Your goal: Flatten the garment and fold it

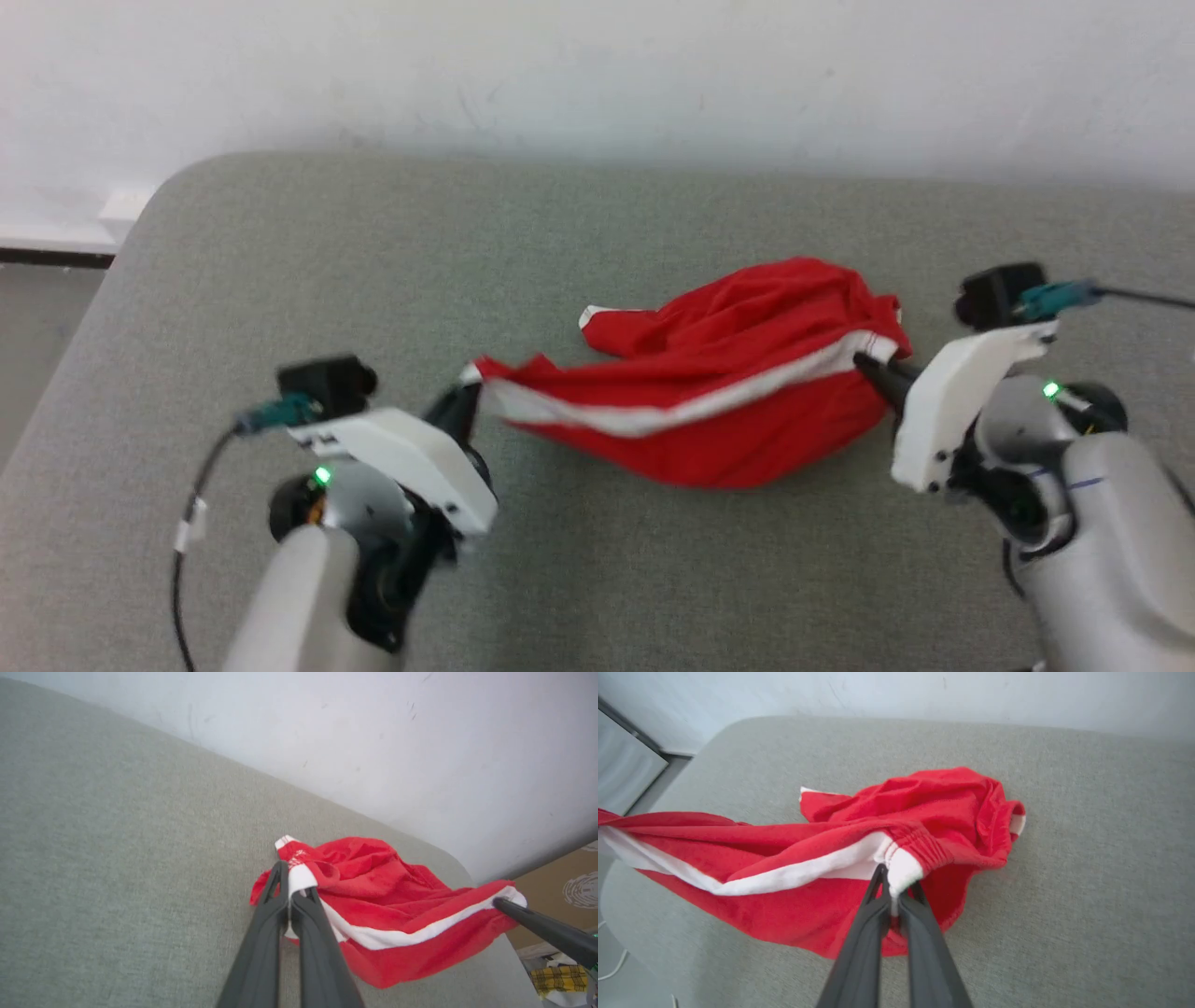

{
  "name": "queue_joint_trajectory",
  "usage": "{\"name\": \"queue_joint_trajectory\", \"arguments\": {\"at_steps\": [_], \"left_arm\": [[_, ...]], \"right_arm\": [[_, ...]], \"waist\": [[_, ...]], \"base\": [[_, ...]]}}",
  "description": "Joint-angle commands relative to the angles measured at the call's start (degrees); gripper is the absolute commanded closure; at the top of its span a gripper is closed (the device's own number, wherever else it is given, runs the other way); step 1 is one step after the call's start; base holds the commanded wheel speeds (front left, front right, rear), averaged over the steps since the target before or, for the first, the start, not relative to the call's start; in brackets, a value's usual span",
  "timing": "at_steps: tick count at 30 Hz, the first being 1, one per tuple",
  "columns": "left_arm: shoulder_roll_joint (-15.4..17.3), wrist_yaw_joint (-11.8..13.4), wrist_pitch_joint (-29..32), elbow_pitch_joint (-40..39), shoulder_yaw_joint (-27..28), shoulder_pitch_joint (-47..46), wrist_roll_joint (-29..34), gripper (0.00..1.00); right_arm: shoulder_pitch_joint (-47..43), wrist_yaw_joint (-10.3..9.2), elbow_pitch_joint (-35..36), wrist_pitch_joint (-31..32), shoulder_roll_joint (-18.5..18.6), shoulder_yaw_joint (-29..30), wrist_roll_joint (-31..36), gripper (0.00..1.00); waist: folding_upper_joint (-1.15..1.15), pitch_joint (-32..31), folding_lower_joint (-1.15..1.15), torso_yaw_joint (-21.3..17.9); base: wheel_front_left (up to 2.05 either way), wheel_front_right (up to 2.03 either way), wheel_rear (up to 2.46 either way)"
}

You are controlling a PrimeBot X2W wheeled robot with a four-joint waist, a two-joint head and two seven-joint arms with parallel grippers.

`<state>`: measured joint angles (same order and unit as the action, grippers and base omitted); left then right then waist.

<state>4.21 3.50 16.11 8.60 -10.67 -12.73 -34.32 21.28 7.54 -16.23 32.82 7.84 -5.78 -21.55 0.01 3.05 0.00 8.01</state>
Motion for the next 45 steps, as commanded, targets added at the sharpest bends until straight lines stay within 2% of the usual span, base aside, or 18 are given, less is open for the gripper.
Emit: {"name": "queue_joint_trajectory", "arguments": {"at_steps": [1, 3, 8, 15, 21, 26, 32, 39, 45], "left_arm": [[1.1, -0.3, -0.4, -1.2, 1.3, -2.2, -0.4, 1.00], [2.3, 0.1, -0.4, -2.9, 3.2, -4.2, -0.9, 1.00], [5.3, 1.4, -0.2, -6.7, 7.1, -9.2, -1.3, 1.00], [7.5, 2.8, 2.0, -8.8, 8.3, -13.7, -0.9, 1.00], [8.8, 2.9, 5.6, -5.9, 6.9, -20.9, -0.4, 1.00], [8.9, 3.0, 7.5, -0.8, 6.1, -31.0, -0.2, 1.00], [10.6, 3.6, 6.7, 7.0, 6.0, -44.1, 2.3, 1.00], [11.6, 4.6, 0.6, 13.2, 5.9, -57.2, 6.0, 1.00], [11.0, 3.8, -7.9, 15.9, 6.1, -64.8, 7.4, 1.00]], "right_arm": [[1.4, -0.05, 2.0, 1.5, 0.7, 1.0, -3.6, 1.00], [2.3, -0.05, 5.2, 4.4, 1.4, 2.8, -8.2, 1.00], [4.0, -0.05, 11.4, 11.2, 3.2, 7.0, -13.7, 1.00], [5.0, -0.05, 16.8, 19.0, -0.6, 13.1, -18.0, 1.00], [11.0, -0.05, 17.7, 24.4, -3.5, 15.0, -18.1, 1.00], [21.7, -0.05, 13.3, 23.1, -4.7, 16.9, -15.8, 1.00], [36.5, -0.05, 3.4, 18.4, -4.9, 16.4, -12.3, 1.00], [52.8, -0.05, -8.8, 5.0, -4.9, 14.0, -8.0, 1.00], [61.3, -0.05, -16.5, -6.5, -5.0, 11.9, -7.9, 1.00]], "waist": [[-0.01, -2.1, 0.00, -1.2], [-0.01, -3.5, 0.00, -1.9], [-0.01, -6.4, 0.00, -3.6], [-0.01, -8.4, 0.00, -5.3], [-0.01, -5.4, 0.00, -6.5], [-0.01, 1.1, 0.00, -7.1], [-0.01, 10.1, 0.00, -8.3], [-0.01, 18.8, 0.00, -9.5], [-0.01, 22.7, 0.00, -9.8]], "base": [[0.00, 0.00, 0.00], [0.00, 0.00, 0.00], [0.00, 0.00, 0.00], [0.00, 0.00, 0.00], [0.00, 0.00, 0.00], [0.00, 0.00, 0.00], [0.00, 0.00, 0.00], [0.00, 0.00, 0.00], [0.00, 0.00, 0.00]]}}
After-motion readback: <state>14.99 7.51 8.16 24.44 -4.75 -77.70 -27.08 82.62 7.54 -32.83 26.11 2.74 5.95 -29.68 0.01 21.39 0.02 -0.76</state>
